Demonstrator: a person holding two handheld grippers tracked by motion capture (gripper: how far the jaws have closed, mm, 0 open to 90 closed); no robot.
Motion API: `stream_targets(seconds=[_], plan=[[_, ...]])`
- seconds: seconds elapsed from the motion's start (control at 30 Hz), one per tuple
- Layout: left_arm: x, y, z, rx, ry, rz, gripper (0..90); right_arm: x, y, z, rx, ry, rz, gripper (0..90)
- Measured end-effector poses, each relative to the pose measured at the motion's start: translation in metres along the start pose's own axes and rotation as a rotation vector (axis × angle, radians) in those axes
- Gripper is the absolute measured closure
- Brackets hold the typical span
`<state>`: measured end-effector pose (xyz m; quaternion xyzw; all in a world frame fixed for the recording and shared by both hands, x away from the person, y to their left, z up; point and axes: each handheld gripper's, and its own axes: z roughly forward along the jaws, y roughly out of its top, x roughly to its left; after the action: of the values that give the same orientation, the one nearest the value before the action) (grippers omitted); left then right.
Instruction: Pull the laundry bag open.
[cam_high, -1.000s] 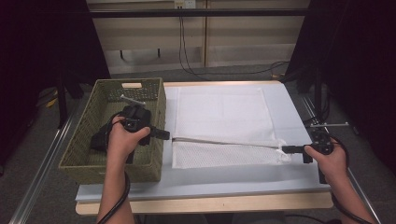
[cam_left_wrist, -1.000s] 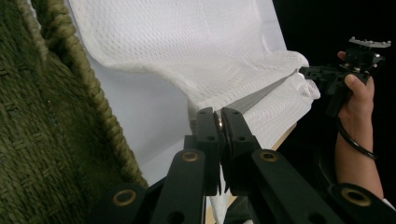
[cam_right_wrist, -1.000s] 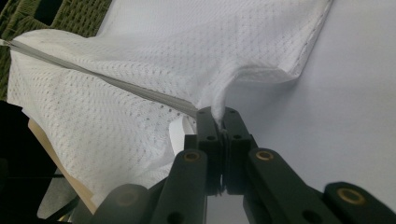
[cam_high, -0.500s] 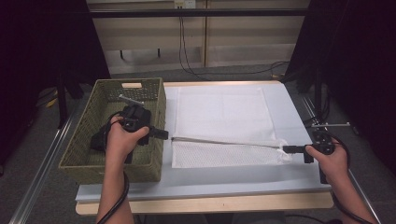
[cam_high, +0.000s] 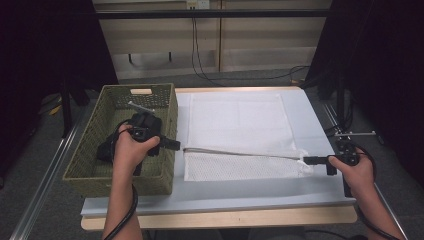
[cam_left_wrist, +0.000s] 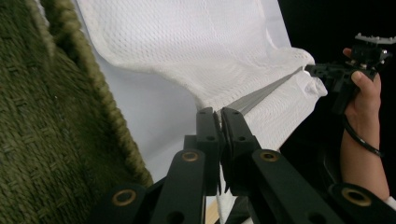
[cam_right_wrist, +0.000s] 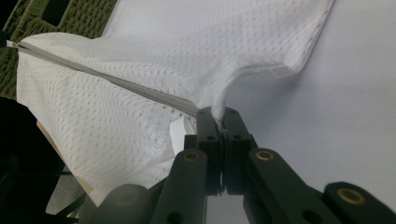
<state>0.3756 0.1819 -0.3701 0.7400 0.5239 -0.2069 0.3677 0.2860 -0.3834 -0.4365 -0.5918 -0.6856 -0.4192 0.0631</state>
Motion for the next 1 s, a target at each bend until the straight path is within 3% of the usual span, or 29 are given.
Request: stream_targets(seconds=[0.13,0.43,0.63,0.73,0.87,1.0], plan=[[-0.007,0.0,0.005,0.011,0.012,0.003,86.6,0.001,-0.001,-0.001,0.01,-0.01,-0.016,89.2],[-0.008,0.0,0.011,0.039,0.039,0.007,86.5,0.003,-0.004,0.006,0.071,-0.019,-0.032,87.2],[-0.01,-0.001,0.016,0.058,0.058,-0.013,86.6,0.006,-0.005,0.008,0.097,-0.086,-0.051,72.2],[-0.013,-0.001,0.019,0.072,0.084,0.011,86.5,0.006,-0.004,0.008,0.069,-0.103,-0.058,66.9],[-0.014,-0.002,0.021,0.079,0.101,0.002,86.5,0.009,-0.003,0.008,0.011,-0.089,-0.074,60.4],[-0.015,-0.002,0.023,0.098,0.107,-0.003,86.4,0.012,-0.003,0.009,-0.005,-0.086,-0.079,62.0]])
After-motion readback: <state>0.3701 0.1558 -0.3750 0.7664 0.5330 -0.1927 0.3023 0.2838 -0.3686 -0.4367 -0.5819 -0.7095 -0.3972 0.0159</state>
